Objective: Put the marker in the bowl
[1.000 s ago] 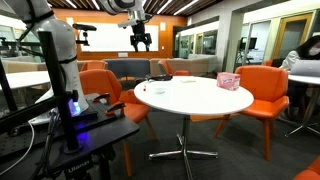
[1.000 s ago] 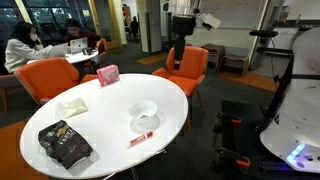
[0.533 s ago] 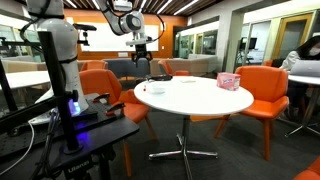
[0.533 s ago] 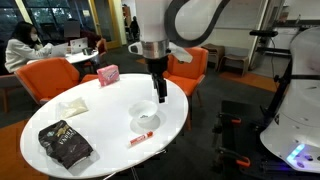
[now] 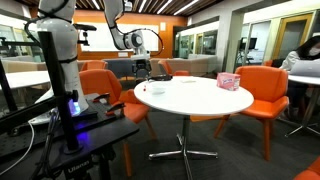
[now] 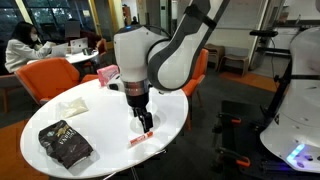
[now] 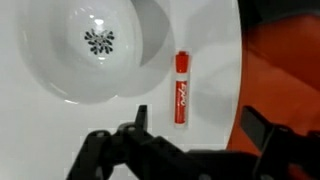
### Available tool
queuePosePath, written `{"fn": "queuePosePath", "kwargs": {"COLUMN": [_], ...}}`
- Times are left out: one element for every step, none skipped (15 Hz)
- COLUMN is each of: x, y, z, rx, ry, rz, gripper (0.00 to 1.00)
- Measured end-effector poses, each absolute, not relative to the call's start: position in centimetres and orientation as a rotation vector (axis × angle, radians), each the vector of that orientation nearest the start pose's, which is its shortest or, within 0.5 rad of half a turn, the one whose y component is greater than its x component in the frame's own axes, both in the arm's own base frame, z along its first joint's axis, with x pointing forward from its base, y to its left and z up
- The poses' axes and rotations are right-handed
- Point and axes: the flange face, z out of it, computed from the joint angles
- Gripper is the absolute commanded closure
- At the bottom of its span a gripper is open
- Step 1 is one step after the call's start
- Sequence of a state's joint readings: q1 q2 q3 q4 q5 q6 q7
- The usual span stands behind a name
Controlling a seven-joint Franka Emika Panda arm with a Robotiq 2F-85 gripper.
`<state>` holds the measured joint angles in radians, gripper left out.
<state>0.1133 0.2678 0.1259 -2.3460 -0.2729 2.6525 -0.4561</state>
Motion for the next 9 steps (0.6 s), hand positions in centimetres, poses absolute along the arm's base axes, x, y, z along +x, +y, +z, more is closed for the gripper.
{"fn": "queuePosePath", "kwargs": {"x": [50.5, 50.8, 51.1, 51.5, 52.0, 52.4, 52.9, 53.2, 53.4], "y": [13.6, 13.8, 13.7, 13.5, 13.2, 12.8, 12.5, 12.4, 12.4], "z": [21.4, 20.7, 20.0, 19.4, 18.8, 18.2, 17.7, 17.1, 16.4], "rx": [-2.878, -2.858, -2.848, -2.843, -2.842, -2.840, -2.839, -2.837, -2.832], "ry": [-1.477, -1.497, -1.504, -1.503, -1.495, -1.490, -1.484, -1.476, -1.472], "rz": [-0.037, -0.024, -0.012, -0.003, 0.004, 0.011, 0.018, 0.025, 0.034], "gripper": [0.00, 0.00, 0.00, 0.00, 0.00, 0.00, 0.00, 0.00, 0.00]}}
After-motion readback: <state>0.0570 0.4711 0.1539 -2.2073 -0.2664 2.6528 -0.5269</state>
